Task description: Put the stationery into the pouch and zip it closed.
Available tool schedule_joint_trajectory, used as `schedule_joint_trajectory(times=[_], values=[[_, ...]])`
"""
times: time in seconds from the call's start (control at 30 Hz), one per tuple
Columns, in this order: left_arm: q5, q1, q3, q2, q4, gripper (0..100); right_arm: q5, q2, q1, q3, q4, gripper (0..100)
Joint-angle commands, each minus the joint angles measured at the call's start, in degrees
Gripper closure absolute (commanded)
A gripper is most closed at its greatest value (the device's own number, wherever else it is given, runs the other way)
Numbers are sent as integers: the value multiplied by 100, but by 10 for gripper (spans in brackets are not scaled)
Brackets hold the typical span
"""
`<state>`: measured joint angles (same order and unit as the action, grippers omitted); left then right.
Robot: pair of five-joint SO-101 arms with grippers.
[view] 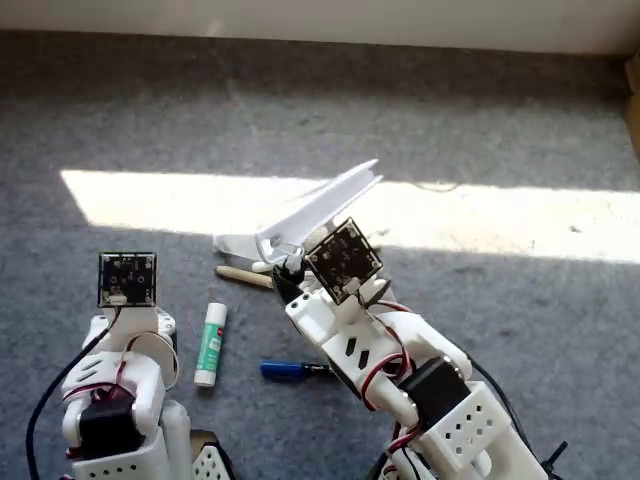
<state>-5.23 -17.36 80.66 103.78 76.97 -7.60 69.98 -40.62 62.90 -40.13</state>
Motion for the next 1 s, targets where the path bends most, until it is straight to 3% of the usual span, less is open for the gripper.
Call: schedule_joint_trajectory(times=[0.0, 0.13, 0.3, 0.73, 0.97], values=[[-44, -75, -998, 31, -352, 989, -18, 101, 84, -31, 84, 993], [-105, -75, -1525, 4, -352, 966, -18, 101, 84, -31, 75, 993], [-167, 224, -1903, -13, -334, 816, -18, 101, 84, -13, 75, 993], [404, 1270, -2607, -48, -334, 819, -18, 101, 84, 136, 101, 993], [985, 2114, -3626, -1578, -202, 817, -9, 101, 66, 136, 110, 993]])
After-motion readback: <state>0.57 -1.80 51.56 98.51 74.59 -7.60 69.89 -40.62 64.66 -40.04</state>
